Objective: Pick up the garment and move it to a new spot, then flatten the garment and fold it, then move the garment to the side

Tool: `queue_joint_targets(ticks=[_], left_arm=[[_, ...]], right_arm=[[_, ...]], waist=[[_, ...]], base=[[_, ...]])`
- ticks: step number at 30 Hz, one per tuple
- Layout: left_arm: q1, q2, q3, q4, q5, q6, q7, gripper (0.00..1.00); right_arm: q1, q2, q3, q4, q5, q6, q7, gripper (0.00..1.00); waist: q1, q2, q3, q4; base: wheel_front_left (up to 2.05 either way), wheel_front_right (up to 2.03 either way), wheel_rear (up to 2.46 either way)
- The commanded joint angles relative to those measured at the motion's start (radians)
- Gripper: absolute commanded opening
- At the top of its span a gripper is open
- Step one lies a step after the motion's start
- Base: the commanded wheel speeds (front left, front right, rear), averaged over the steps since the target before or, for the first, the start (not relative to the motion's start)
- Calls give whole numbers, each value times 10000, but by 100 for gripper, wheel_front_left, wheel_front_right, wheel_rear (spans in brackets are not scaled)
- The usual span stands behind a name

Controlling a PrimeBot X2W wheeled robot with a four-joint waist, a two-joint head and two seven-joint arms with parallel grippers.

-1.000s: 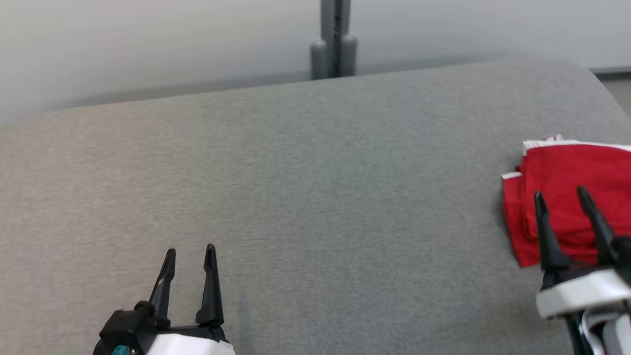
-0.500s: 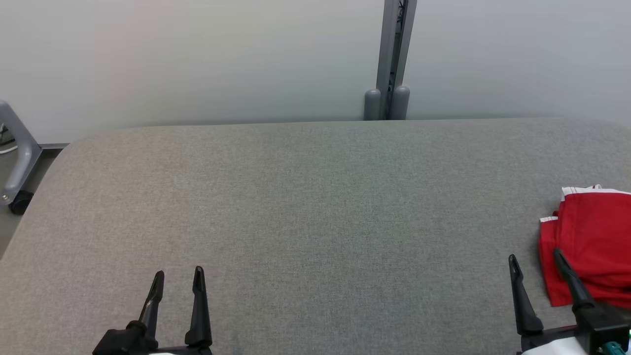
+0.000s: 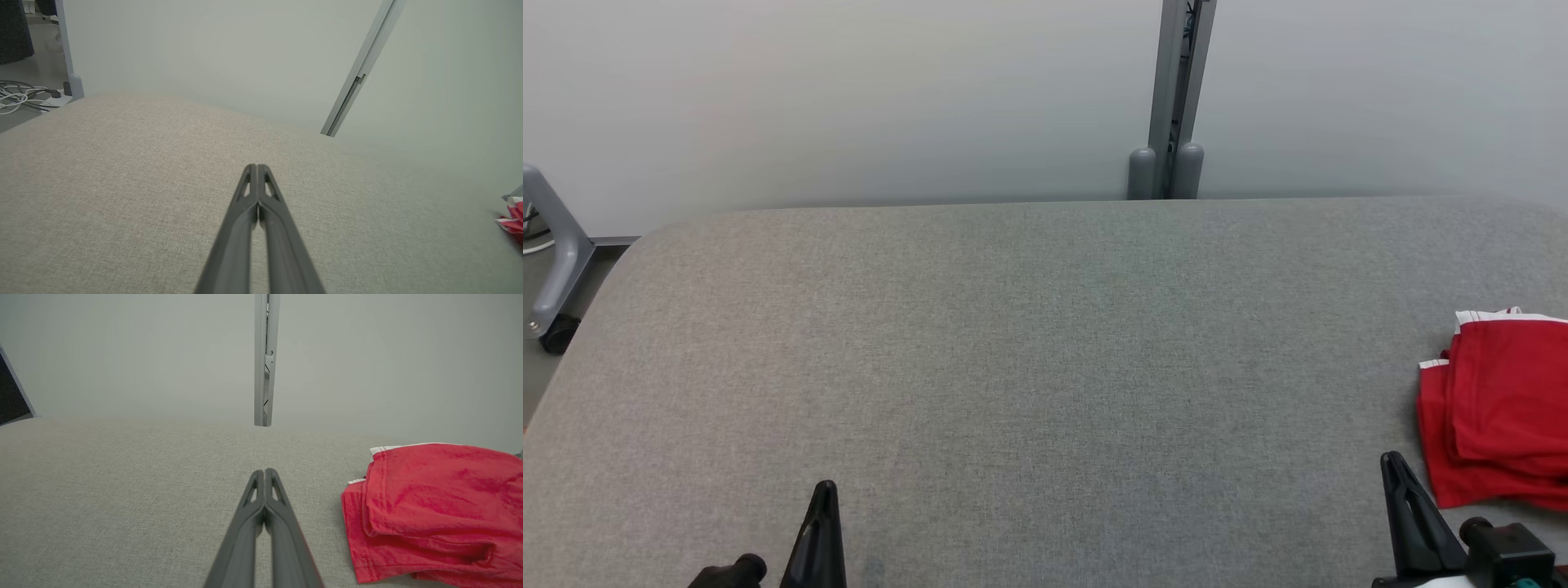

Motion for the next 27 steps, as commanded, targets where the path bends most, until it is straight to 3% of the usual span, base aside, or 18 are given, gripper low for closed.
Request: queue_joint_targets(ticks=[1,27], left_arm=[[-243,68,100,-126,-522,-125,82,0],[-1091,283,600,327,-4483,-825,986,0]], right_arm=[[-255,-62,-70,-90,639,0,133,0],[-903,-102,-334,225,5528,0,1214,0]], waist=[[0,0,2,-7],[0,0,29,-87]], base=[[0,0,0],[0,0,0]])
